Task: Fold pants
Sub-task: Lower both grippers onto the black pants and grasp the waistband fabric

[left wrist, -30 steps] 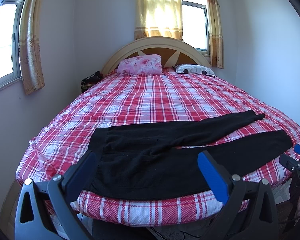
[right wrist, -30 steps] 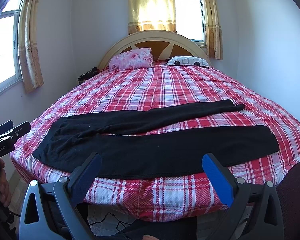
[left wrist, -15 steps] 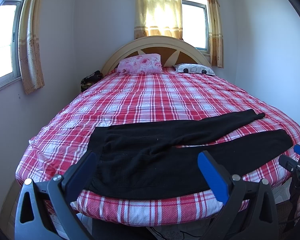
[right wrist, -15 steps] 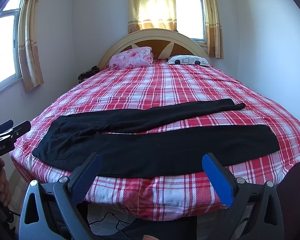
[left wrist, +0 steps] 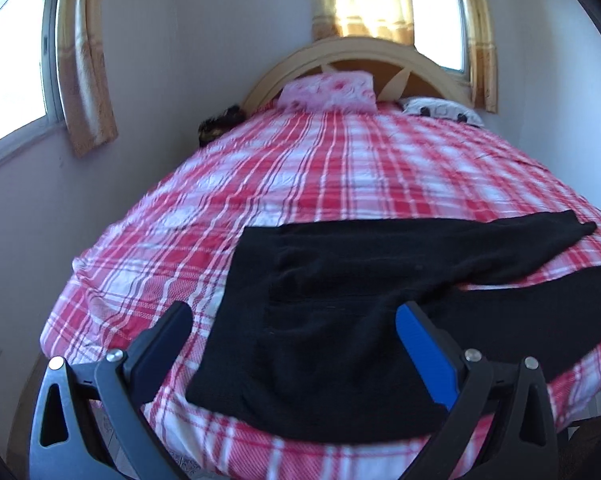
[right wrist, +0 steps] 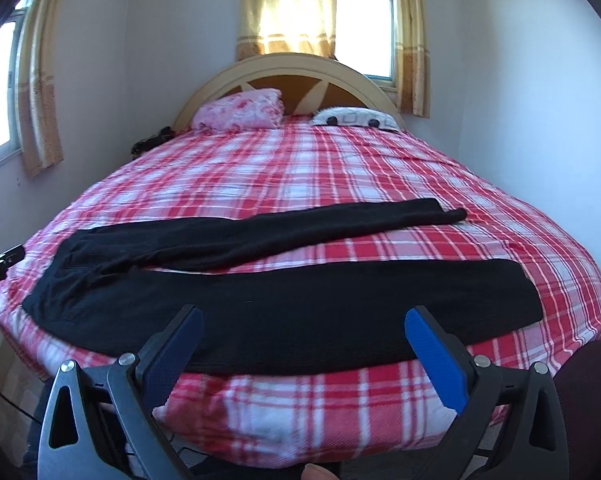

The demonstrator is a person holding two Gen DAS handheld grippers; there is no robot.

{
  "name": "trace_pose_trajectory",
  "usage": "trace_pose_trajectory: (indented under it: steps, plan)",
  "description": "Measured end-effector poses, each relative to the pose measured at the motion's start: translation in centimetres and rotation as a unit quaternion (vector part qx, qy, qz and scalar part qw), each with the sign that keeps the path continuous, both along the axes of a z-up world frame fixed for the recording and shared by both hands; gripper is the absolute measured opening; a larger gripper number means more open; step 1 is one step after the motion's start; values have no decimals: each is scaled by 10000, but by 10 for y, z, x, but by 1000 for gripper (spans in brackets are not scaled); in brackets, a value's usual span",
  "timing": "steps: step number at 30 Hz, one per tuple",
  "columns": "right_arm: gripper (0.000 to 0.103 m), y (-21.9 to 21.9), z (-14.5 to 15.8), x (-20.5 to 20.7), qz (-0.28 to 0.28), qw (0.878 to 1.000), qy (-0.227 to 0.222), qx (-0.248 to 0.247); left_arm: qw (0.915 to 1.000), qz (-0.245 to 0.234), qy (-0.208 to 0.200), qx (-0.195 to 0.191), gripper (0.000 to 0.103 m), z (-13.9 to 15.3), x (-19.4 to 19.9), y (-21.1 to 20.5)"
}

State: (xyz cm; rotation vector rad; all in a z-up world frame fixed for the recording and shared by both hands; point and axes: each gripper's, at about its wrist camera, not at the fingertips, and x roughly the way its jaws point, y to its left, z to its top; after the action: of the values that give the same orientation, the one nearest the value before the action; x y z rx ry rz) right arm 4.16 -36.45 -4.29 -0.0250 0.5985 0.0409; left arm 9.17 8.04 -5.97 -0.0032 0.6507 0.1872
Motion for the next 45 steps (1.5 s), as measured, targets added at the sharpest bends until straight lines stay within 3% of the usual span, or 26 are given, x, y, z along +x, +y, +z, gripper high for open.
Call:
trace_pose_trajectory:
  steps: [3, 5, 11, 13, 15, 19, 22, 24, 26, 28, 29, 35, 40, 45]
  plan:
    - [102, -25, -6, 32, -220, 9996, 69, -160, 9987, 141, 287, 386, 103, -16, 30, 17]
    - [102, -38, -8, 54, -361, 9990, 131, -236, 9976, 193, 491, 444, 103, -24, 54, 32]
    - [102, -67, -3, 109, -451, 9989, 160, -30, 9959, 150, 887, 1, 103, -32, 127, 70]
    - [102, -79, -1, 130, -520, 9984, 187, 97, 9930, 117, 1153, -232, 99, -43, 152, 78]
    - [102, -90, 1, 150, -573, 9979, 252, 192, 9885, 99, 1436, -464, 89, -55, 175, 83]
    - [102, -121, 7, 182, -848, 9956, 333, 202, 9830, 62, 1732, -608, 86, -68, 200, 84]
    - [102, -140, 7, 198, -986, 9943, 395, 93, 9787, -2, 1885, -819, 77, -77, 210, 88]
    - [101, -158, 5, 212, -1107, 9924, 527, 57, 9797, -122, 1840, -781, 62, -77, 211, 87]
    - [94, -175, 3, 221, -1260, 9900, 610, 153, 9793, -264, 1836, -807, 54, -76, 211, 86]
    - [73, -202, -1, 240, -1412, 9867, 789, 163, 9787, -326, 1875, -763, 51, -76, 213, 84]
    - [71, -210, -2, 246, -1474, 9852, 861, 136, 9785, -365, 1886, -751, 49, -76, 214, 84]
    - [68, -272, -9, 310, -1787, 9767, 1092, 468, 9799, -388, 1865, -600, 48, -78, 219, 79]
    - [68, -271, -35, 370, -1479, 9741, 1646, 459, 9811, -359, 1837, -491, 48, -80, 221, 76]
    - [68, -271, -73, 414, -1506, 9644, 2123, 461, 9829, -398, 1710, -560, 48, -82, 220, 79]
